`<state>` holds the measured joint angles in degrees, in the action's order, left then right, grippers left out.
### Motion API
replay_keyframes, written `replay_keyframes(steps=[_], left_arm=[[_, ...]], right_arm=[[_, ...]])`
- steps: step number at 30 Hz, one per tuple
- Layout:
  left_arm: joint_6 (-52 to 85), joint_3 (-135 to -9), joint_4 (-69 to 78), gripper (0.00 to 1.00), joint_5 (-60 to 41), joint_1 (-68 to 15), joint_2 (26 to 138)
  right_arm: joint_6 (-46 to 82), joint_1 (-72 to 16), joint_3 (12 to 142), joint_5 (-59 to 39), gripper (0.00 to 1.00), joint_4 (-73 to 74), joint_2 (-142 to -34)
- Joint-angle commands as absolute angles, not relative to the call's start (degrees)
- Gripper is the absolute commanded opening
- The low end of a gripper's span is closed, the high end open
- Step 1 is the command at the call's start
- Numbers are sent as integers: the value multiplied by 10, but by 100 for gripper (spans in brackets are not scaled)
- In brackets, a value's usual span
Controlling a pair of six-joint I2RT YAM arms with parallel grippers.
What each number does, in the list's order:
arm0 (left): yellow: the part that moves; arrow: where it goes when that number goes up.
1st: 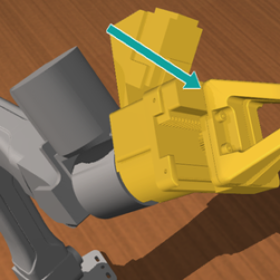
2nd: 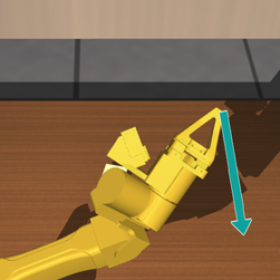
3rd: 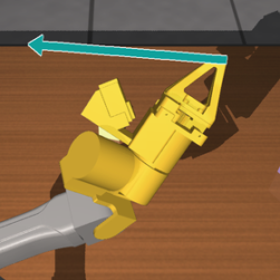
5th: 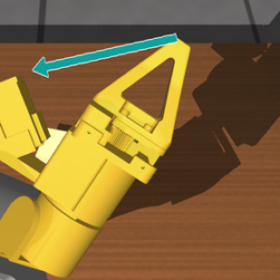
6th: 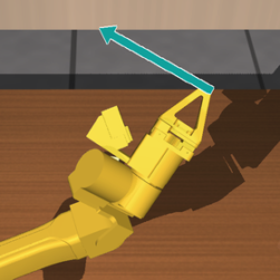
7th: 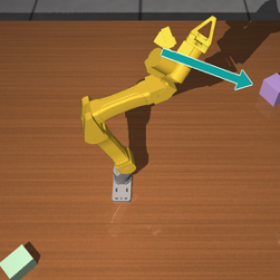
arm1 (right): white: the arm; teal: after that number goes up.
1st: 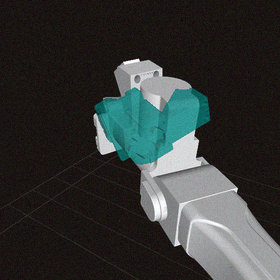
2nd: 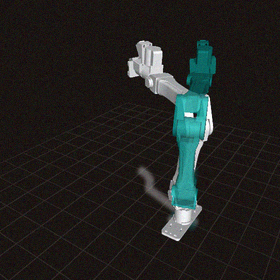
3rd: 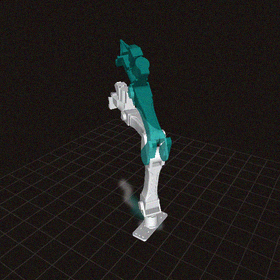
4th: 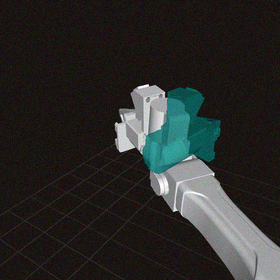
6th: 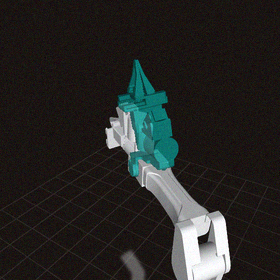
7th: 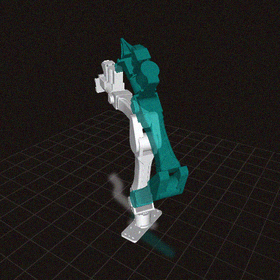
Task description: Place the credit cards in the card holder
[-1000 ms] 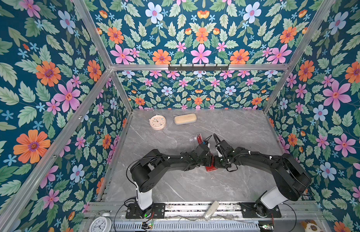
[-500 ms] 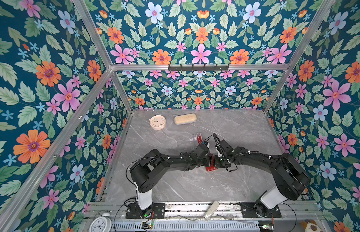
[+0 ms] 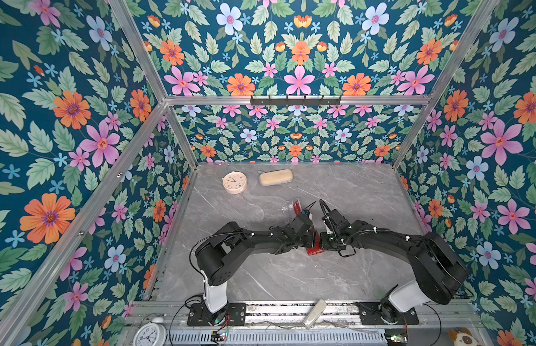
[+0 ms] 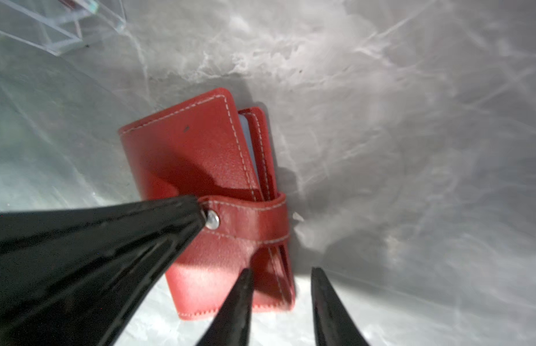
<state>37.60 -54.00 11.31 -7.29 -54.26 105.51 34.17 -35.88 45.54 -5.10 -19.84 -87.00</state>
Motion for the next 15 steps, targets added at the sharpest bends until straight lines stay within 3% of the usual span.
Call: replay_keyframes(steps=[1, 7, 15], left_arm=[[378, -537, 69, 0, -47, -541, 1058], [378, -536, 71, 0, -50, -541, 1056], [378, -534, 72, 0, -52, -541, 1056]], right_arm=[[351, -358, 455, -43, 30, -195, -852], [356, -344, 459, -86, 11, -149, -852], [356, -336, 479, -118, 3, -113, -888]])
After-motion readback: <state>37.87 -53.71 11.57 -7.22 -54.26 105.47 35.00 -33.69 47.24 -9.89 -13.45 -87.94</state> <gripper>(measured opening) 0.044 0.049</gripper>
